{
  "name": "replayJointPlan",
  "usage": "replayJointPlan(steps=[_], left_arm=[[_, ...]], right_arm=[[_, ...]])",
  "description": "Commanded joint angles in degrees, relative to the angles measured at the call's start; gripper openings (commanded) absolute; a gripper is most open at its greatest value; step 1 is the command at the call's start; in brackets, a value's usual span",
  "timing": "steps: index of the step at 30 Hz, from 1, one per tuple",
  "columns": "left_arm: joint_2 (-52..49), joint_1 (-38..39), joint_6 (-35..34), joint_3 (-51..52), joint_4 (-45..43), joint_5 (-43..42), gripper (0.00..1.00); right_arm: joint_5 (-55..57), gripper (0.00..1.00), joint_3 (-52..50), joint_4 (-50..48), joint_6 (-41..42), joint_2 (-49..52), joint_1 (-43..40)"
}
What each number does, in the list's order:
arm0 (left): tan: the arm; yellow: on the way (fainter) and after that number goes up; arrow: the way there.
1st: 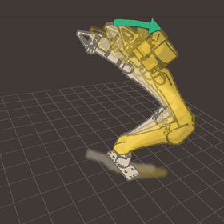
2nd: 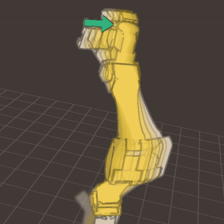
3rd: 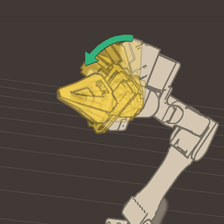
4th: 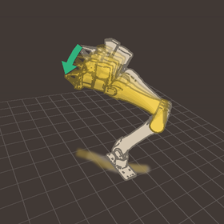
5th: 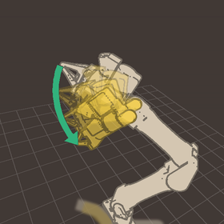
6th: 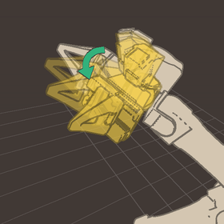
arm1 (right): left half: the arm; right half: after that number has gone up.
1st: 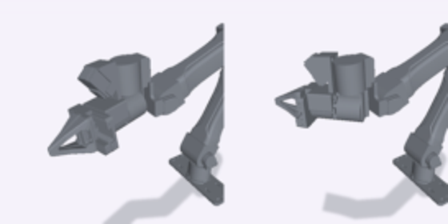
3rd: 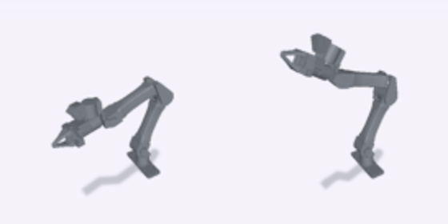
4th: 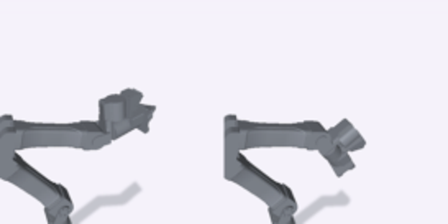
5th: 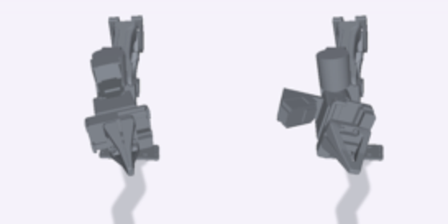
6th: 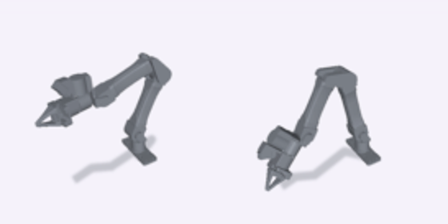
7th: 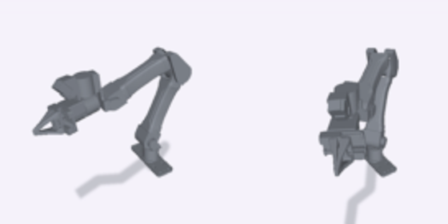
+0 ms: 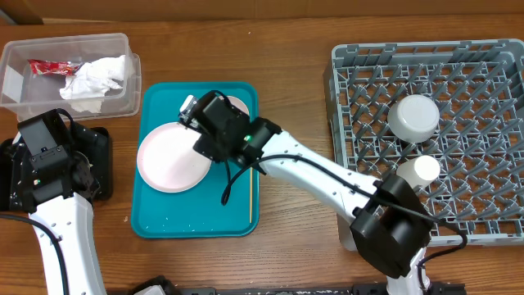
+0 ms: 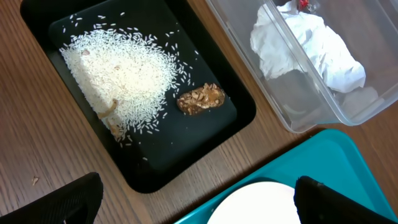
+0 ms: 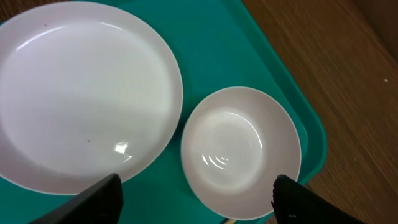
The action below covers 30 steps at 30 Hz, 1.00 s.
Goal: Sort waste into correct bins and load items into the dishwasher
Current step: 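Move the right gripper to the teal tray and grasp the small pink plate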
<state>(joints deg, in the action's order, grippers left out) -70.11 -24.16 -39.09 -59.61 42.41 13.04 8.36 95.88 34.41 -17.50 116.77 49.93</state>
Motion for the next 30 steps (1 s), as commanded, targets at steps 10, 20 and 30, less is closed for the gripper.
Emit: replayJointPlan(steps=[10,20,30], left_arm=[[0.04,-0.46,-0.76,-0.5,0.0,-0.02,1.0],[0.04,-0.46,-0.79,-0.5,0.0,-0.02,1.0],[0.04,-0.46,-0.76,-0.5,0.0,-0.02,1.0]], right_arm=[[-6.16,0.78,0.48,1.09,-2.45,6.95,-1.75],[-7.19,0.72,-0.26,3.02,-2.45,7.67,-1.99],[-7.67,0.68,-1.66,2.82,-1.79,7.69,-2.08]])
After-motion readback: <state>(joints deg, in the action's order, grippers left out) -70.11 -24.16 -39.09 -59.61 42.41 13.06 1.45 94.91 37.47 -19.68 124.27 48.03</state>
